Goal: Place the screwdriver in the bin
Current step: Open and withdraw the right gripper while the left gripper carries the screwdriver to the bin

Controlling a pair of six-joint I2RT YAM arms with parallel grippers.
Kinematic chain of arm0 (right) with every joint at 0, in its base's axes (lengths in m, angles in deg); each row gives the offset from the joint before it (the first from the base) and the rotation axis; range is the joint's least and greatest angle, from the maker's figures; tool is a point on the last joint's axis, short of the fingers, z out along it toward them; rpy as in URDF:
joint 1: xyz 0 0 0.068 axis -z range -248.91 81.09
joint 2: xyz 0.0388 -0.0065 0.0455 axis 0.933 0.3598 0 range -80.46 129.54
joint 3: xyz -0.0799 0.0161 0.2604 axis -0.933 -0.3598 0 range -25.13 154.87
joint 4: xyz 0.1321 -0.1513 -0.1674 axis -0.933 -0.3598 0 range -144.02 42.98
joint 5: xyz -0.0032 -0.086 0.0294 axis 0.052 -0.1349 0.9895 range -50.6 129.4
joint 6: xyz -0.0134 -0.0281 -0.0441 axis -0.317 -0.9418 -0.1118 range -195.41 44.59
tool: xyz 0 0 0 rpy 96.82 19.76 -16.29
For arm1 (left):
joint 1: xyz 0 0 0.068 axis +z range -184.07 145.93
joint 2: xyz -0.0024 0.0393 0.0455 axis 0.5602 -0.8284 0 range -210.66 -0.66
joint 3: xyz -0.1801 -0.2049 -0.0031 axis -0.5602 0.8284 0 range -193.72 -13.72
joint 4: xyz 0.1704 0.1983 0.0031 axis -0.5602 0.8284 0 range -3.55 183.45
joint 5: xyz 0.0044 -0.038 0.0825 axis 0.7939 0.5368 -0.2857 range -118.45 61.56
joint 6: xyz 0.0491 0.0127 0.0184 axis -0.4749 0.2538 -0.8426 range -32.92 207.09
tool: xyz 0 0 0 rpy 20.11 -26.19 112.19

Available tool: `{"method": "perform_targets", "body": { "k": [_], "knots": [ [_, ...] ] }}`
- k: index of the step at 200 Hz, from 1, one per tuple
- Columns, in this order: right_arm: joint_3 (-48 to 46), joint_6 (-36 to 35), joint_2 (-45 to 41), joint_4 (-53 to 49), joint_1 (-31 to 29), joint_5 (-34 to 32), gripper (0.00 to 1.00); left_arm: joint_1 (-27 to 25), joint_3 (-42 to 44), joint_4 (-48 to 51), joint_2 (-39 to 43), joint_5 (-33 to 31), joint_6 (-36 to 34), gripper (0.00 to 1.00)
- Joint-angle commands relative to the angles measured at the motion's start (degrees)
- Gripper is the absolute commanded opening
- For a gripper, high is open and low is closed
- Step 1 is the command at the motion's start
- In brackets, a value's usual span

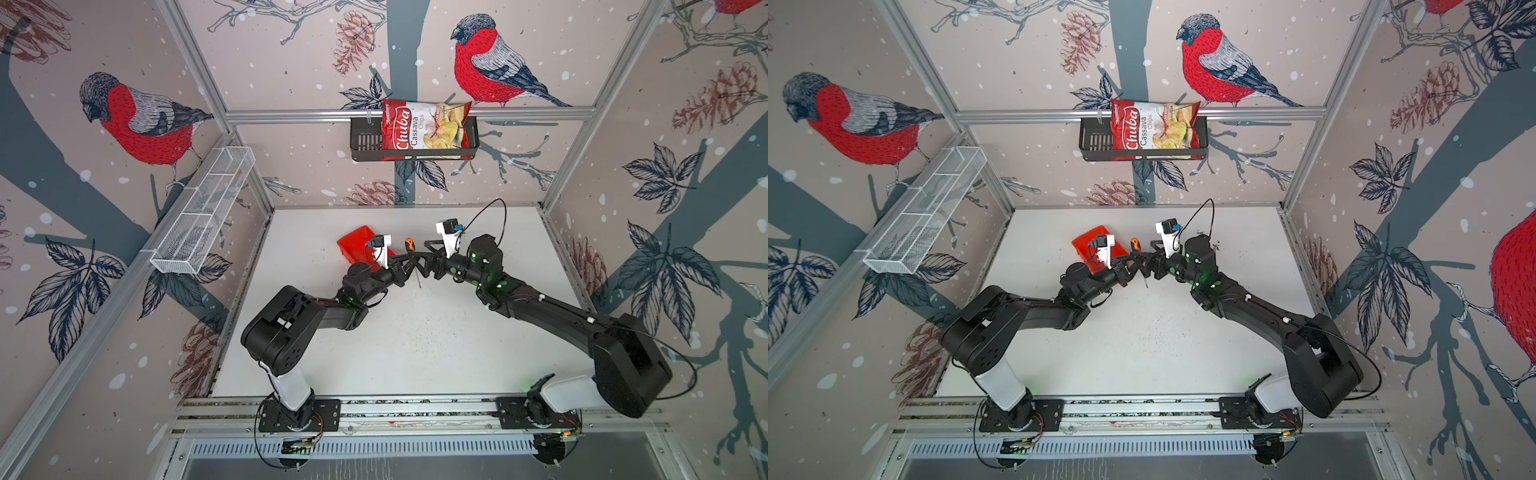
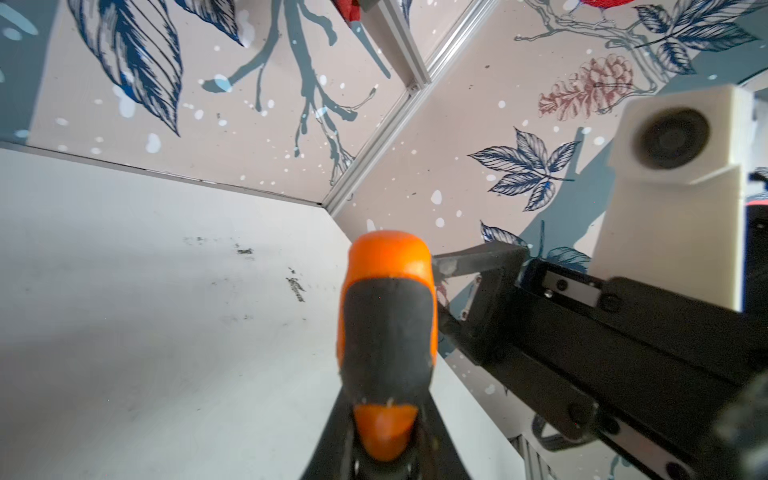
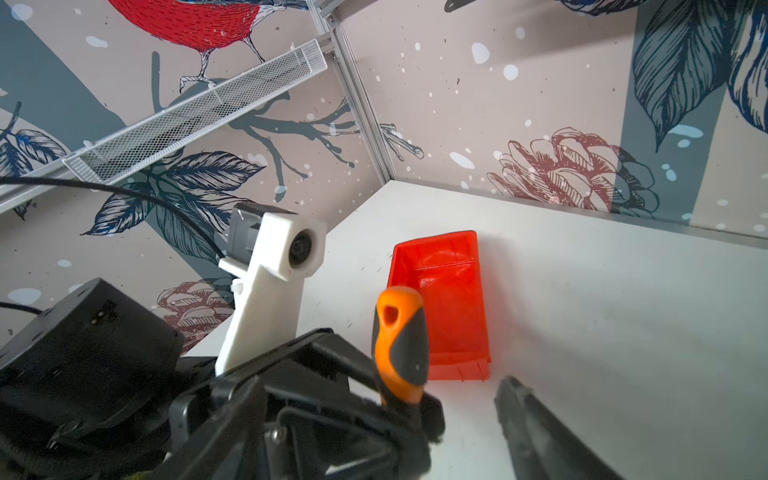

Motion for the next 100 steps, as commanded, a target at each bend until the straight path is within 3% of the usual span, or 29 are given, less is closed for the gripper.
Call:
{"method": "perform_targets", "body": {
  "k": [1,20,49,100],
  "knots": [
    [-1.3,-2.4,-1.2,4.2,-0.1,-1.6,0.99,2.4,1.0,2.0,0.8,-3.3,-1.8,0.00],
    [-1.7,-4.8,-1.7,2.9,-0.8,-3.1,1.00,4.8,1.0,6.9,2.3,-6.0,-1.2,0.00],
    [-2.7,-8.7,-2.5,1.9,-2.7,-5.4,1.00,5.8,0.0,14.1,5.5,-10.8,-5.7,0.00],
    [-3.0,-15.5,-2.2,-0.1,-6.5,-10.3,1.00,7.1,-7.2,30.2,6.4,-20.6,-7.7,0.00]
  ]
}}
